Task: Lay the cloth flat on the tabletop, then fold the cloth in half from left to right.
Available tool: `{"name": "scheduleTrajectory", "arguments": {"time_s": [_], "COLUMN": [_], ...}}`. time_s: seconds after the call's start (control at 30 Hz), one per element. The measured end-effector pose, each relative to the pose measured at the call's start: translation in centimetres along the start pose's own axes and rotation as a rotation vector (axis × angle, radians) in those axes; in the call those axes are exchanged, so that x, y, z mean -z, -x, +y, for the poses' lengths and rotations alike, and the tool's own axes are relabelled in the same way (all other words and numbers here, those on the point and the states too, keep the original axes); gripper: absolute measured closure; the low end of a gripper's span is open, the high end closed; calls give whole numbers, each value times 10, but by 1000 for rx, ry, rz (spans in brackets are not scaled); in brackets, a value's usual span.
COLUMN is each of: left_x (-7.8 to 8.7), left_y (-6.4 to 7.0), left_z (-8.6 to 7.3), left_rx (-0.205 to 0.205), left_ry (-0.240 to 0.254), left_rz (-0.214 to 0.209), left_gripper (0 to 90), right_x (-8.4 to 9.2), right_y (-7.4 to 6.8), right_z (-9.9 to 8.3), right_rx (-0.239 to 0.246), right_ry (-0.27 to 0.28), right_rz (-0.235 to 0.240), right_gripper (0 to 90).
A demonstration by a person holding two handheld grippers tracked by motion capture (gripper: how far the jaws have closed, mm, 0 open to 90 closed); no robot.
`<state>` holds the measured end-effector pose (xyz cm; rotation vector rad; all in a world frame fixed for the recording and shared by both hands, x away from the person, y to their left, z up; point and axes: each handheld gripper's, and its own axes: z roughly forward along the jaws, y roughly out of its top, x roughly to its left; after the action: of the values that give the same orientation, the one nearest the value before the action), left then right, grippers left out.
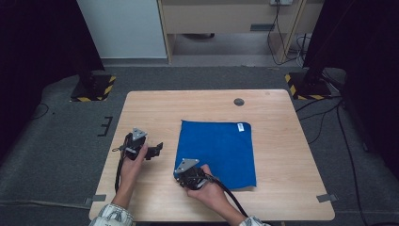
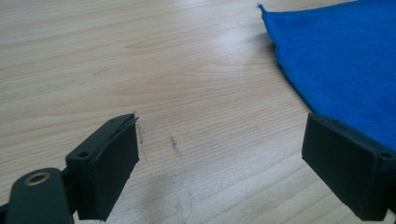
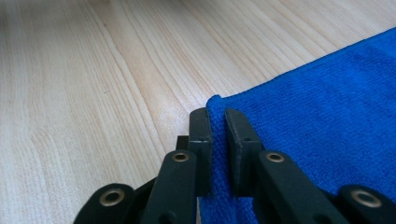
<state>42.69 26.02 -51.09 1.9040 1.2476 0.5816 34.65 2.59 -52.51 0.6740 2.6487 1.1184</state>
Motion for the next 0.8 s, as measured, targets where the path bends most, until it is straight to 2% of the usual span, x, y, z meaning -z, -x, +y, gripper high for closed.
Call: {"name": "scheduleTrajectory", "arguments": {"time_s": [0.2,0.47,0.57,0.67,0.8], "left_x": [3,5,4,-3,-18], "left_y": [5,21,25,27,27], "left_z": [9,19,28,39,50], "left_rx": [-5,-28,-36,-36,-56], "left_ry": [3,-2,11,15,-16], "left_rz": [-41,-91,-106,-108,-94], "left_gripper": [99,98,98,108,128], "right_x": [6,10,12,14,16], "right_y": [-2,-5,-7,-9,-12], "right_z": [-1,-3,-4,-3,-3], "right_rx": [-13,-33,-34,-34,-33], "right_ry": [25,42,45,52,52], "right_rz": [13,32,39,36,41], "right_gripper": [828,833,832,828,827]}}
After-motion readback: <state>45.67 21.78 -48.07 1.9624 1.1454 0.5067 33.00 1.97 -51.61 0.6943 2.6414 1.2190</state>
